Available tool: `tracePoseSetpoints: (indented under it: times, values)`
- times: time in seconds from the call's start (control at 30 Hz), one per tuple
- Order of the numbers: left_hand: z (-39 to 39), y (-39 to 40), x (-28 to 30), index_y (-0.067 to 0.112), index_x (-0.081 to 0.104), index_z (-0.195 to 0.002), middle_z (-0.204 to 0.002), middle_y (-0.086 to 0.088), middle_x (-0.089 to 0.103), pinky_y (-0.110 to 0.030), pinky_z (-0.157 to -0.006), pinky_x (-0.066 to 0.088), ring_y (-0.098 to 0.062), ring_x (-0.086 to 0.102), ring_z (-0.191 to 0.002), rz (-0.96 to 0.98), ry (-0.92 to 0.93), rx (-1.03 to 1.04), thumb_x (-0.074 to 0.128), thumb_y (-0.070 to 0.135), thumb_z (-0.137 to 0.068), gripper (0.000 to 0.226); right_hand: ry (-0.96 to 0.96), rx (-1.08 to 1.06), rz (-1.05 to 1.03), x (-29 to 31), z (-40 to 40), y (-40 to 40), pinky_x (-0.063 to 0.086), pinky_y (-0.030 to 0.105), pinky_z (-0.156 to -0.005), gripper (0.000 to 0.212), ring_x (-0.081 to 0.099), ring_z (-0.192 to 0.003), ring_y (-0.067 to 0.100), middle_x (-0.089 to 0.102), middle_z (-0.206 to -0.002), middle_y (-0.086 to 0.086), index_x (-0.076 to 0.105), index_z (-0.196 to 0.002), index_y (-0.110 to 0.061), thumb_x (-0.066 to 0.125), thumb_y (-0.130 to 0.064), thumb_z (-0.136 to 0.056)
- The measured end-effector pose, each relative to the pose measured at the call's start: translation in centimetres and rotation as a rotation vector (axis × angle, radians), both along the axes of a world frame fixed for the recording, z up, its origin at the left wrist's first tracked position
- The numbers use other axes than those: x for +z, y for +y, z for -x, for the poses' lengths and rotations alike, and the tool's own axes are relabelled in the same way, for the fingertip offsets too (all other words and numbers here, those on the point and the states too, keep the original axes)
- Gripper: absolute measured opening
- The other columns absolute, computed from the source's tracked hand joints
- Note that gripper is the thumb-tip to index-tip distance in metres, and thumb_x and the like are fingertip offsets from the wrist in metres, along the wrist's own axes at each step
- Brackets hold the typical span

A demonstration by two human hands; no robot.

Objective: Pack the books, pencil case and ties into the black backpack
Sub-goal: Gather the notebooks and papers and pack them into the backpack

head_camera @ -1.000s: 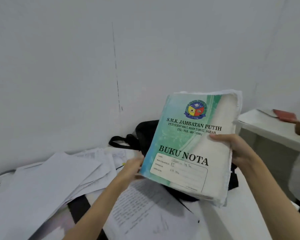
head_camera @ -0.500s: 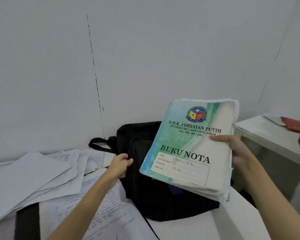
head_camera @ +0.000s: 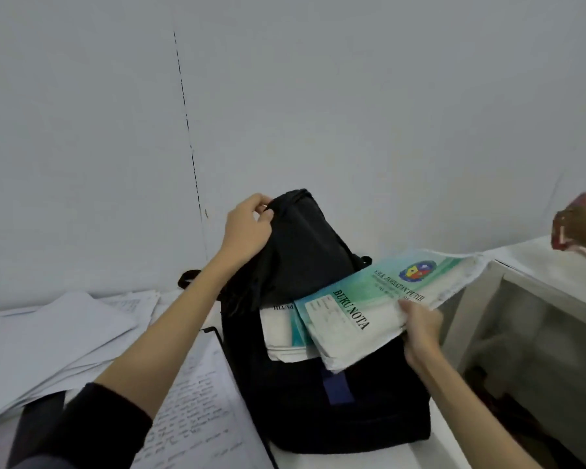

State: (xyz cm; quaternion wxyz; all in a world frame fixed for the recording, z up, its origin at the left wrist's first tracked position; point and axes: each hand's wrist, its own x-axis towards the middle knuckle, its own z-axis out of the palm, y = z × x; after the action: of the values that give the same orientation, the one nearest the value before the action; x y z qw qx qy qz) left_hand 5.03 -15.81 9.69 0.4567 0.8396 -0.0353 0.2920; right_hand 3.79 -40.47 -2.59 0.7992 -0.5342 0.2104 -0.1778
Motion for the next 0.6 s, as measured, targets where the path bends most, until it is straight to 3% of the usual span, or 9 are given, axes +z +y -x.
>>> tracePoseSetpoints:
  times: [0.1,0.2,0.27,0.33,0.4,0.47,0.6]
  values:
    - [0.7,-3.0,0.0,0.014,0.062,-0.101,-0.077,0.017,0.052,-0.012,-0.060,0.034,0.000,0.049,-0.061,-0.088,-0.100,-0.107,0.048,0.008,-0.094,0.017,0.060,-0.110,0.023,-2.1,0.2,4.2,0.044,0.031,-0.091,0.040,0.058,-0.111,0.027,0.059,-0.123,0.011,0.051,-0.127,0.003,0.056,0.000,-0.087]
    - [1.6,-4.4,0.7,0.018,0.063,-0.102,-0.079,0.017,0.054,-0.009,-0.058,0.032,0.012,0.048,-0.055,-0.192,-0.161,-0.182,0.049,0.008,-0.093,0.019,0.031,-0.057,-0.094,-2.7,0.5,8.1,0.047,0.030,-0.092,0.048,0.057,-0.112,0.027,0.056,-0.127,0.012,0.041,-0.132,-0.001,0.060,-0.004,-0.089]
    - [1.9,-4.2,1.0,0.019,0.064,-0.104,-0.081,0.016,0.055,-0.009,-0.059,0.032,0.014,0.048,-0.056,-0.256,-0.165,-0.201,0.050,0.008,-0.093,0.020,0.100,0.169,-0.254,-2.6,0.6,10.0,0.057,0.029,-0.070,0.032,0.065,-0.090,0.027,0.064,-0.111,0.015,0.049,-0.119,-0.003,0.061,-0.009,-0.090]
    - [1.8,-3.5,1.0,0.019,0.064,-0.105,-0.079,0.017,0.054,-0.010,-0.058,0.032,0.011,0.047,-0.052,-0.284,-0.142,-0.195,0.051,0.009,-0.093,0.020,0.258,0.516,-0.332,-2.2,1.2,10.8,0.056,0.027,-0.050,0.019,0.067,-0.066,0.029,0.069,-0.087,0.019,0.054,-0.102,-0.001,0.057,-0.017,-0.092]
    - [1.7,-2.6,0.7,0.020,0.063,-0.104,-0.078,0.018,0.054,-0.012,-0.056,0.032,0.004,0.044,-0.046,-0.279,-0.117,-0.173,0.052,0.010,-0.093,0.019,0.391,0.832,-0.272,-2.0,1.7,10.6,0.053,0.024,-0.044,0.025,0.069,-0.055,0.026,0.071,-0.073,0.019,0.057,-0.093,0.001,0.052,-0.023,-0.093]
    - [1.6,-2.0,0.4,0.021,0.063,-0.104,-0.078,0.019,0.054,-0.015,-0.056,0.033,0.000,0.042,-0.044,-0.267,-0.109,-0.153,0.052,0.010,-0.093,0.019,0.415,1.044,-0.155,-1.9,2.1,10.0,0.049,0.019,-0.043,0.031,0.068,-0.053,0.020,0.072,-0.073,0.016,0.063,-0.089,0.000,0.049,-0.028,-0.093]
    - [1.8,-1.6,-0.1,0.020,0.064,-0.106,-0.078,0.018,0.055,-0.017,-0.057,0.035,-0.001,0.042,-0.044,-0.282,-0.114,-0.137,0.052,0.010,-0.093,0.020,0.263,1.161,0.179,-0.8,3.3,8.1,0.043,0.019,-0.041,0.025,0.062,-0.046,0.017,0.071,-0.072,0.012,0.065,-0.089,-0.006,0.050,-0.025,-0.095]
